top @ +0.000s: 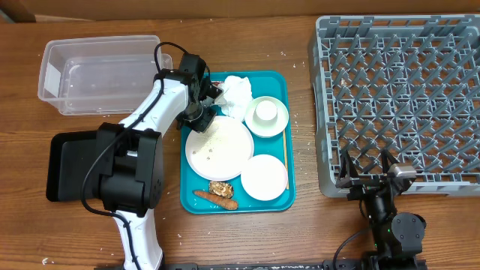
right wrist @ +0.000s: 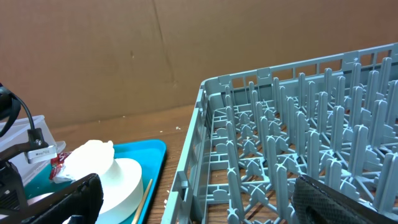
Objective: Sort waste into correct bins and load items into the dishwasher
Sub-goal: 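Close the left gripper on the white plate's rim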
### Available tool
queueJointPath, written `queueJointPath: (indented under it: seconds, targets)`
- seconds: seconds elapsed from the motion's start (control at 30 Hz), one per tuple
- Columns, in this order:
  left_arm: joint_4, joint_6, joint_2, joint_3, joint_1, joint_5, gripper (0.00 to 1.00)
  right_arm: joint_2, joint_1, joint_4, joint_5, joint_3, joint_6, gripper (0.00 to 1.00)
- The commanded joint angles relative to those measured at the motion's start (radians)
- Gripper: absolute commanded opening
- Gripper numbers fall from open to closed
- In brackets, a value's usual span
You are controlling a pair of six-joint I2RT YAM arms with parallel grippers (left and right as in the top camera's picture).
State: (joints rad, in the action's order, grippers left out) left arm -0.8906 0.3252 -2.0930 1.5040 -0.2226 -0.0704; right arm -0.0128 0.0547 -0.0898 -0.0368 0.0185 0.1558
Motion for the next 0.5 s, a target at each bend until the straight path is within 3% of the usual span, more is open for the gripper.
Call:
queueJointPath:
  seconds: [0.0, 0.27, 0.47]
  targets:
    - [-0.012, 0.008, -0.013, -0.009, 0.000, 0.000, 0.15, 0.010, 0.007, 0.007, 0.009, -0.010, -0.007, 1.00]
    - [-0.026, 0.008, -0.013, -0.009, 0.000, 0.001, 0.04, 0.010, 0.007, 0.007, 0.009, -0.010, -0.007, 1.00]
    - [-0.058, 0.008, -0.013, -0.005, 0.000, 0.004, 0.04, 0.010, 0.007, 0.007, 0.009, -0.010, -0.007, 1.00]
